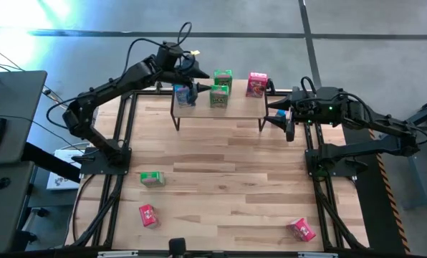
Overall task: Stack cereal on shelf
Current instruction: Put the bottom green cereal box on the shelf aligned with the other green cereal box
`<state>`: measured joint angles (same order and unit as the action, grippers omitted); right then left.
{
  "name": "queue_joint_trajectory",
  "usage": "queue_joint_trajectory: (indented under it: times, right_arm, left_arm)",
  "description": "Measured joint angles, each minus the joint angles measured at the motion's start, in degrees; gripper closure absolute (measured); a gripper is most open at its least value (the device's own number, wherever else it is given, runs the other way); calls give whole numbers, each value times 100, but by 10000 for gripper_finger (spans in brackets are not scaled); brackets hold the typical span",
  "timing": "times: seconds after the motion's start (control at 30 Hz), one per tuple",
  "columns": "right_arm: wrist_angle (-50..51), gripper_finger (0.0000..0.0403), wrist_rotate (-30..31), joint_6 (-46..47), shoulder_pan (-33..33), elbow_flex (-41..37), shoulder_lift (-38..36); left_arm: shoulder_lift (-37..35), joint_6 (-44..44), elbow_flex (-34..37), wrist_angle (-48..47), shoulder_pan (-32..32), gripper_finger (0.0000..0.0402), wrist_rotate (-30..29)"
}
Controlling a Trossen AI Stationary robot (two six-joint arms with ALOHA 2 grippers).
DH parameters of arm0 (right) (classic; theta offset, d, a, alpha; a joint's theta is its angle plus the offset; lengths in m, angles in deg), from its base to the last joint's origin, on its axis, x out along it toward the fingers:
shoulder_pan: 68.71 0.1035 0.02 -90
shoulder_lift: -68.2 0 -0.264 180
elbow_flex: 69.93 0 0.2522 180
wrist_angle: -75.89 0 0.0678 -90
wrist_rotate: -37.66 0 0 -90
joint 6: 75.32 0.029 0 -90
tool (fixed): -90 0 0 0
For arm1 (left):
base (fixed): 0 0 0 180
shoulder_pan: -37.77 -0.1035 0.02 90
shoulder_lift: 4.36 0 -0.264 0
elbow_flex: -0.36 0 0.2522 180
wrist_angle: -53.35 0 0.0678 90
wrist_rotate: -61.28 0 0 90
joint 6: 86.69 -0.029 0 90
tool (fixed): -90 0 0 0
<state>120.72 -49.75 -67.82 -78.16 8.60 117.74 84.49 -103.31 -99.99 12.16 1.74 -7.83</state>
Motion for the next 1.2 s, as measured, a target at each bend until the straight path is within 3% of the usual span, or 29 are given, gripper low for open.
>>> queue_joint_trajectory:
  times: [0.7, 1.2]
  right_arm:
    - [-2, 171, 1, 0, 0, -1, 0]
    - [-2, 171, 2, 0, 2, 0, 0]
  left_arm:
    - [-78, 98, 0, -817, 710, 180, -1240]
    - [294, 230, 0, -829, 880, 180, -1560]
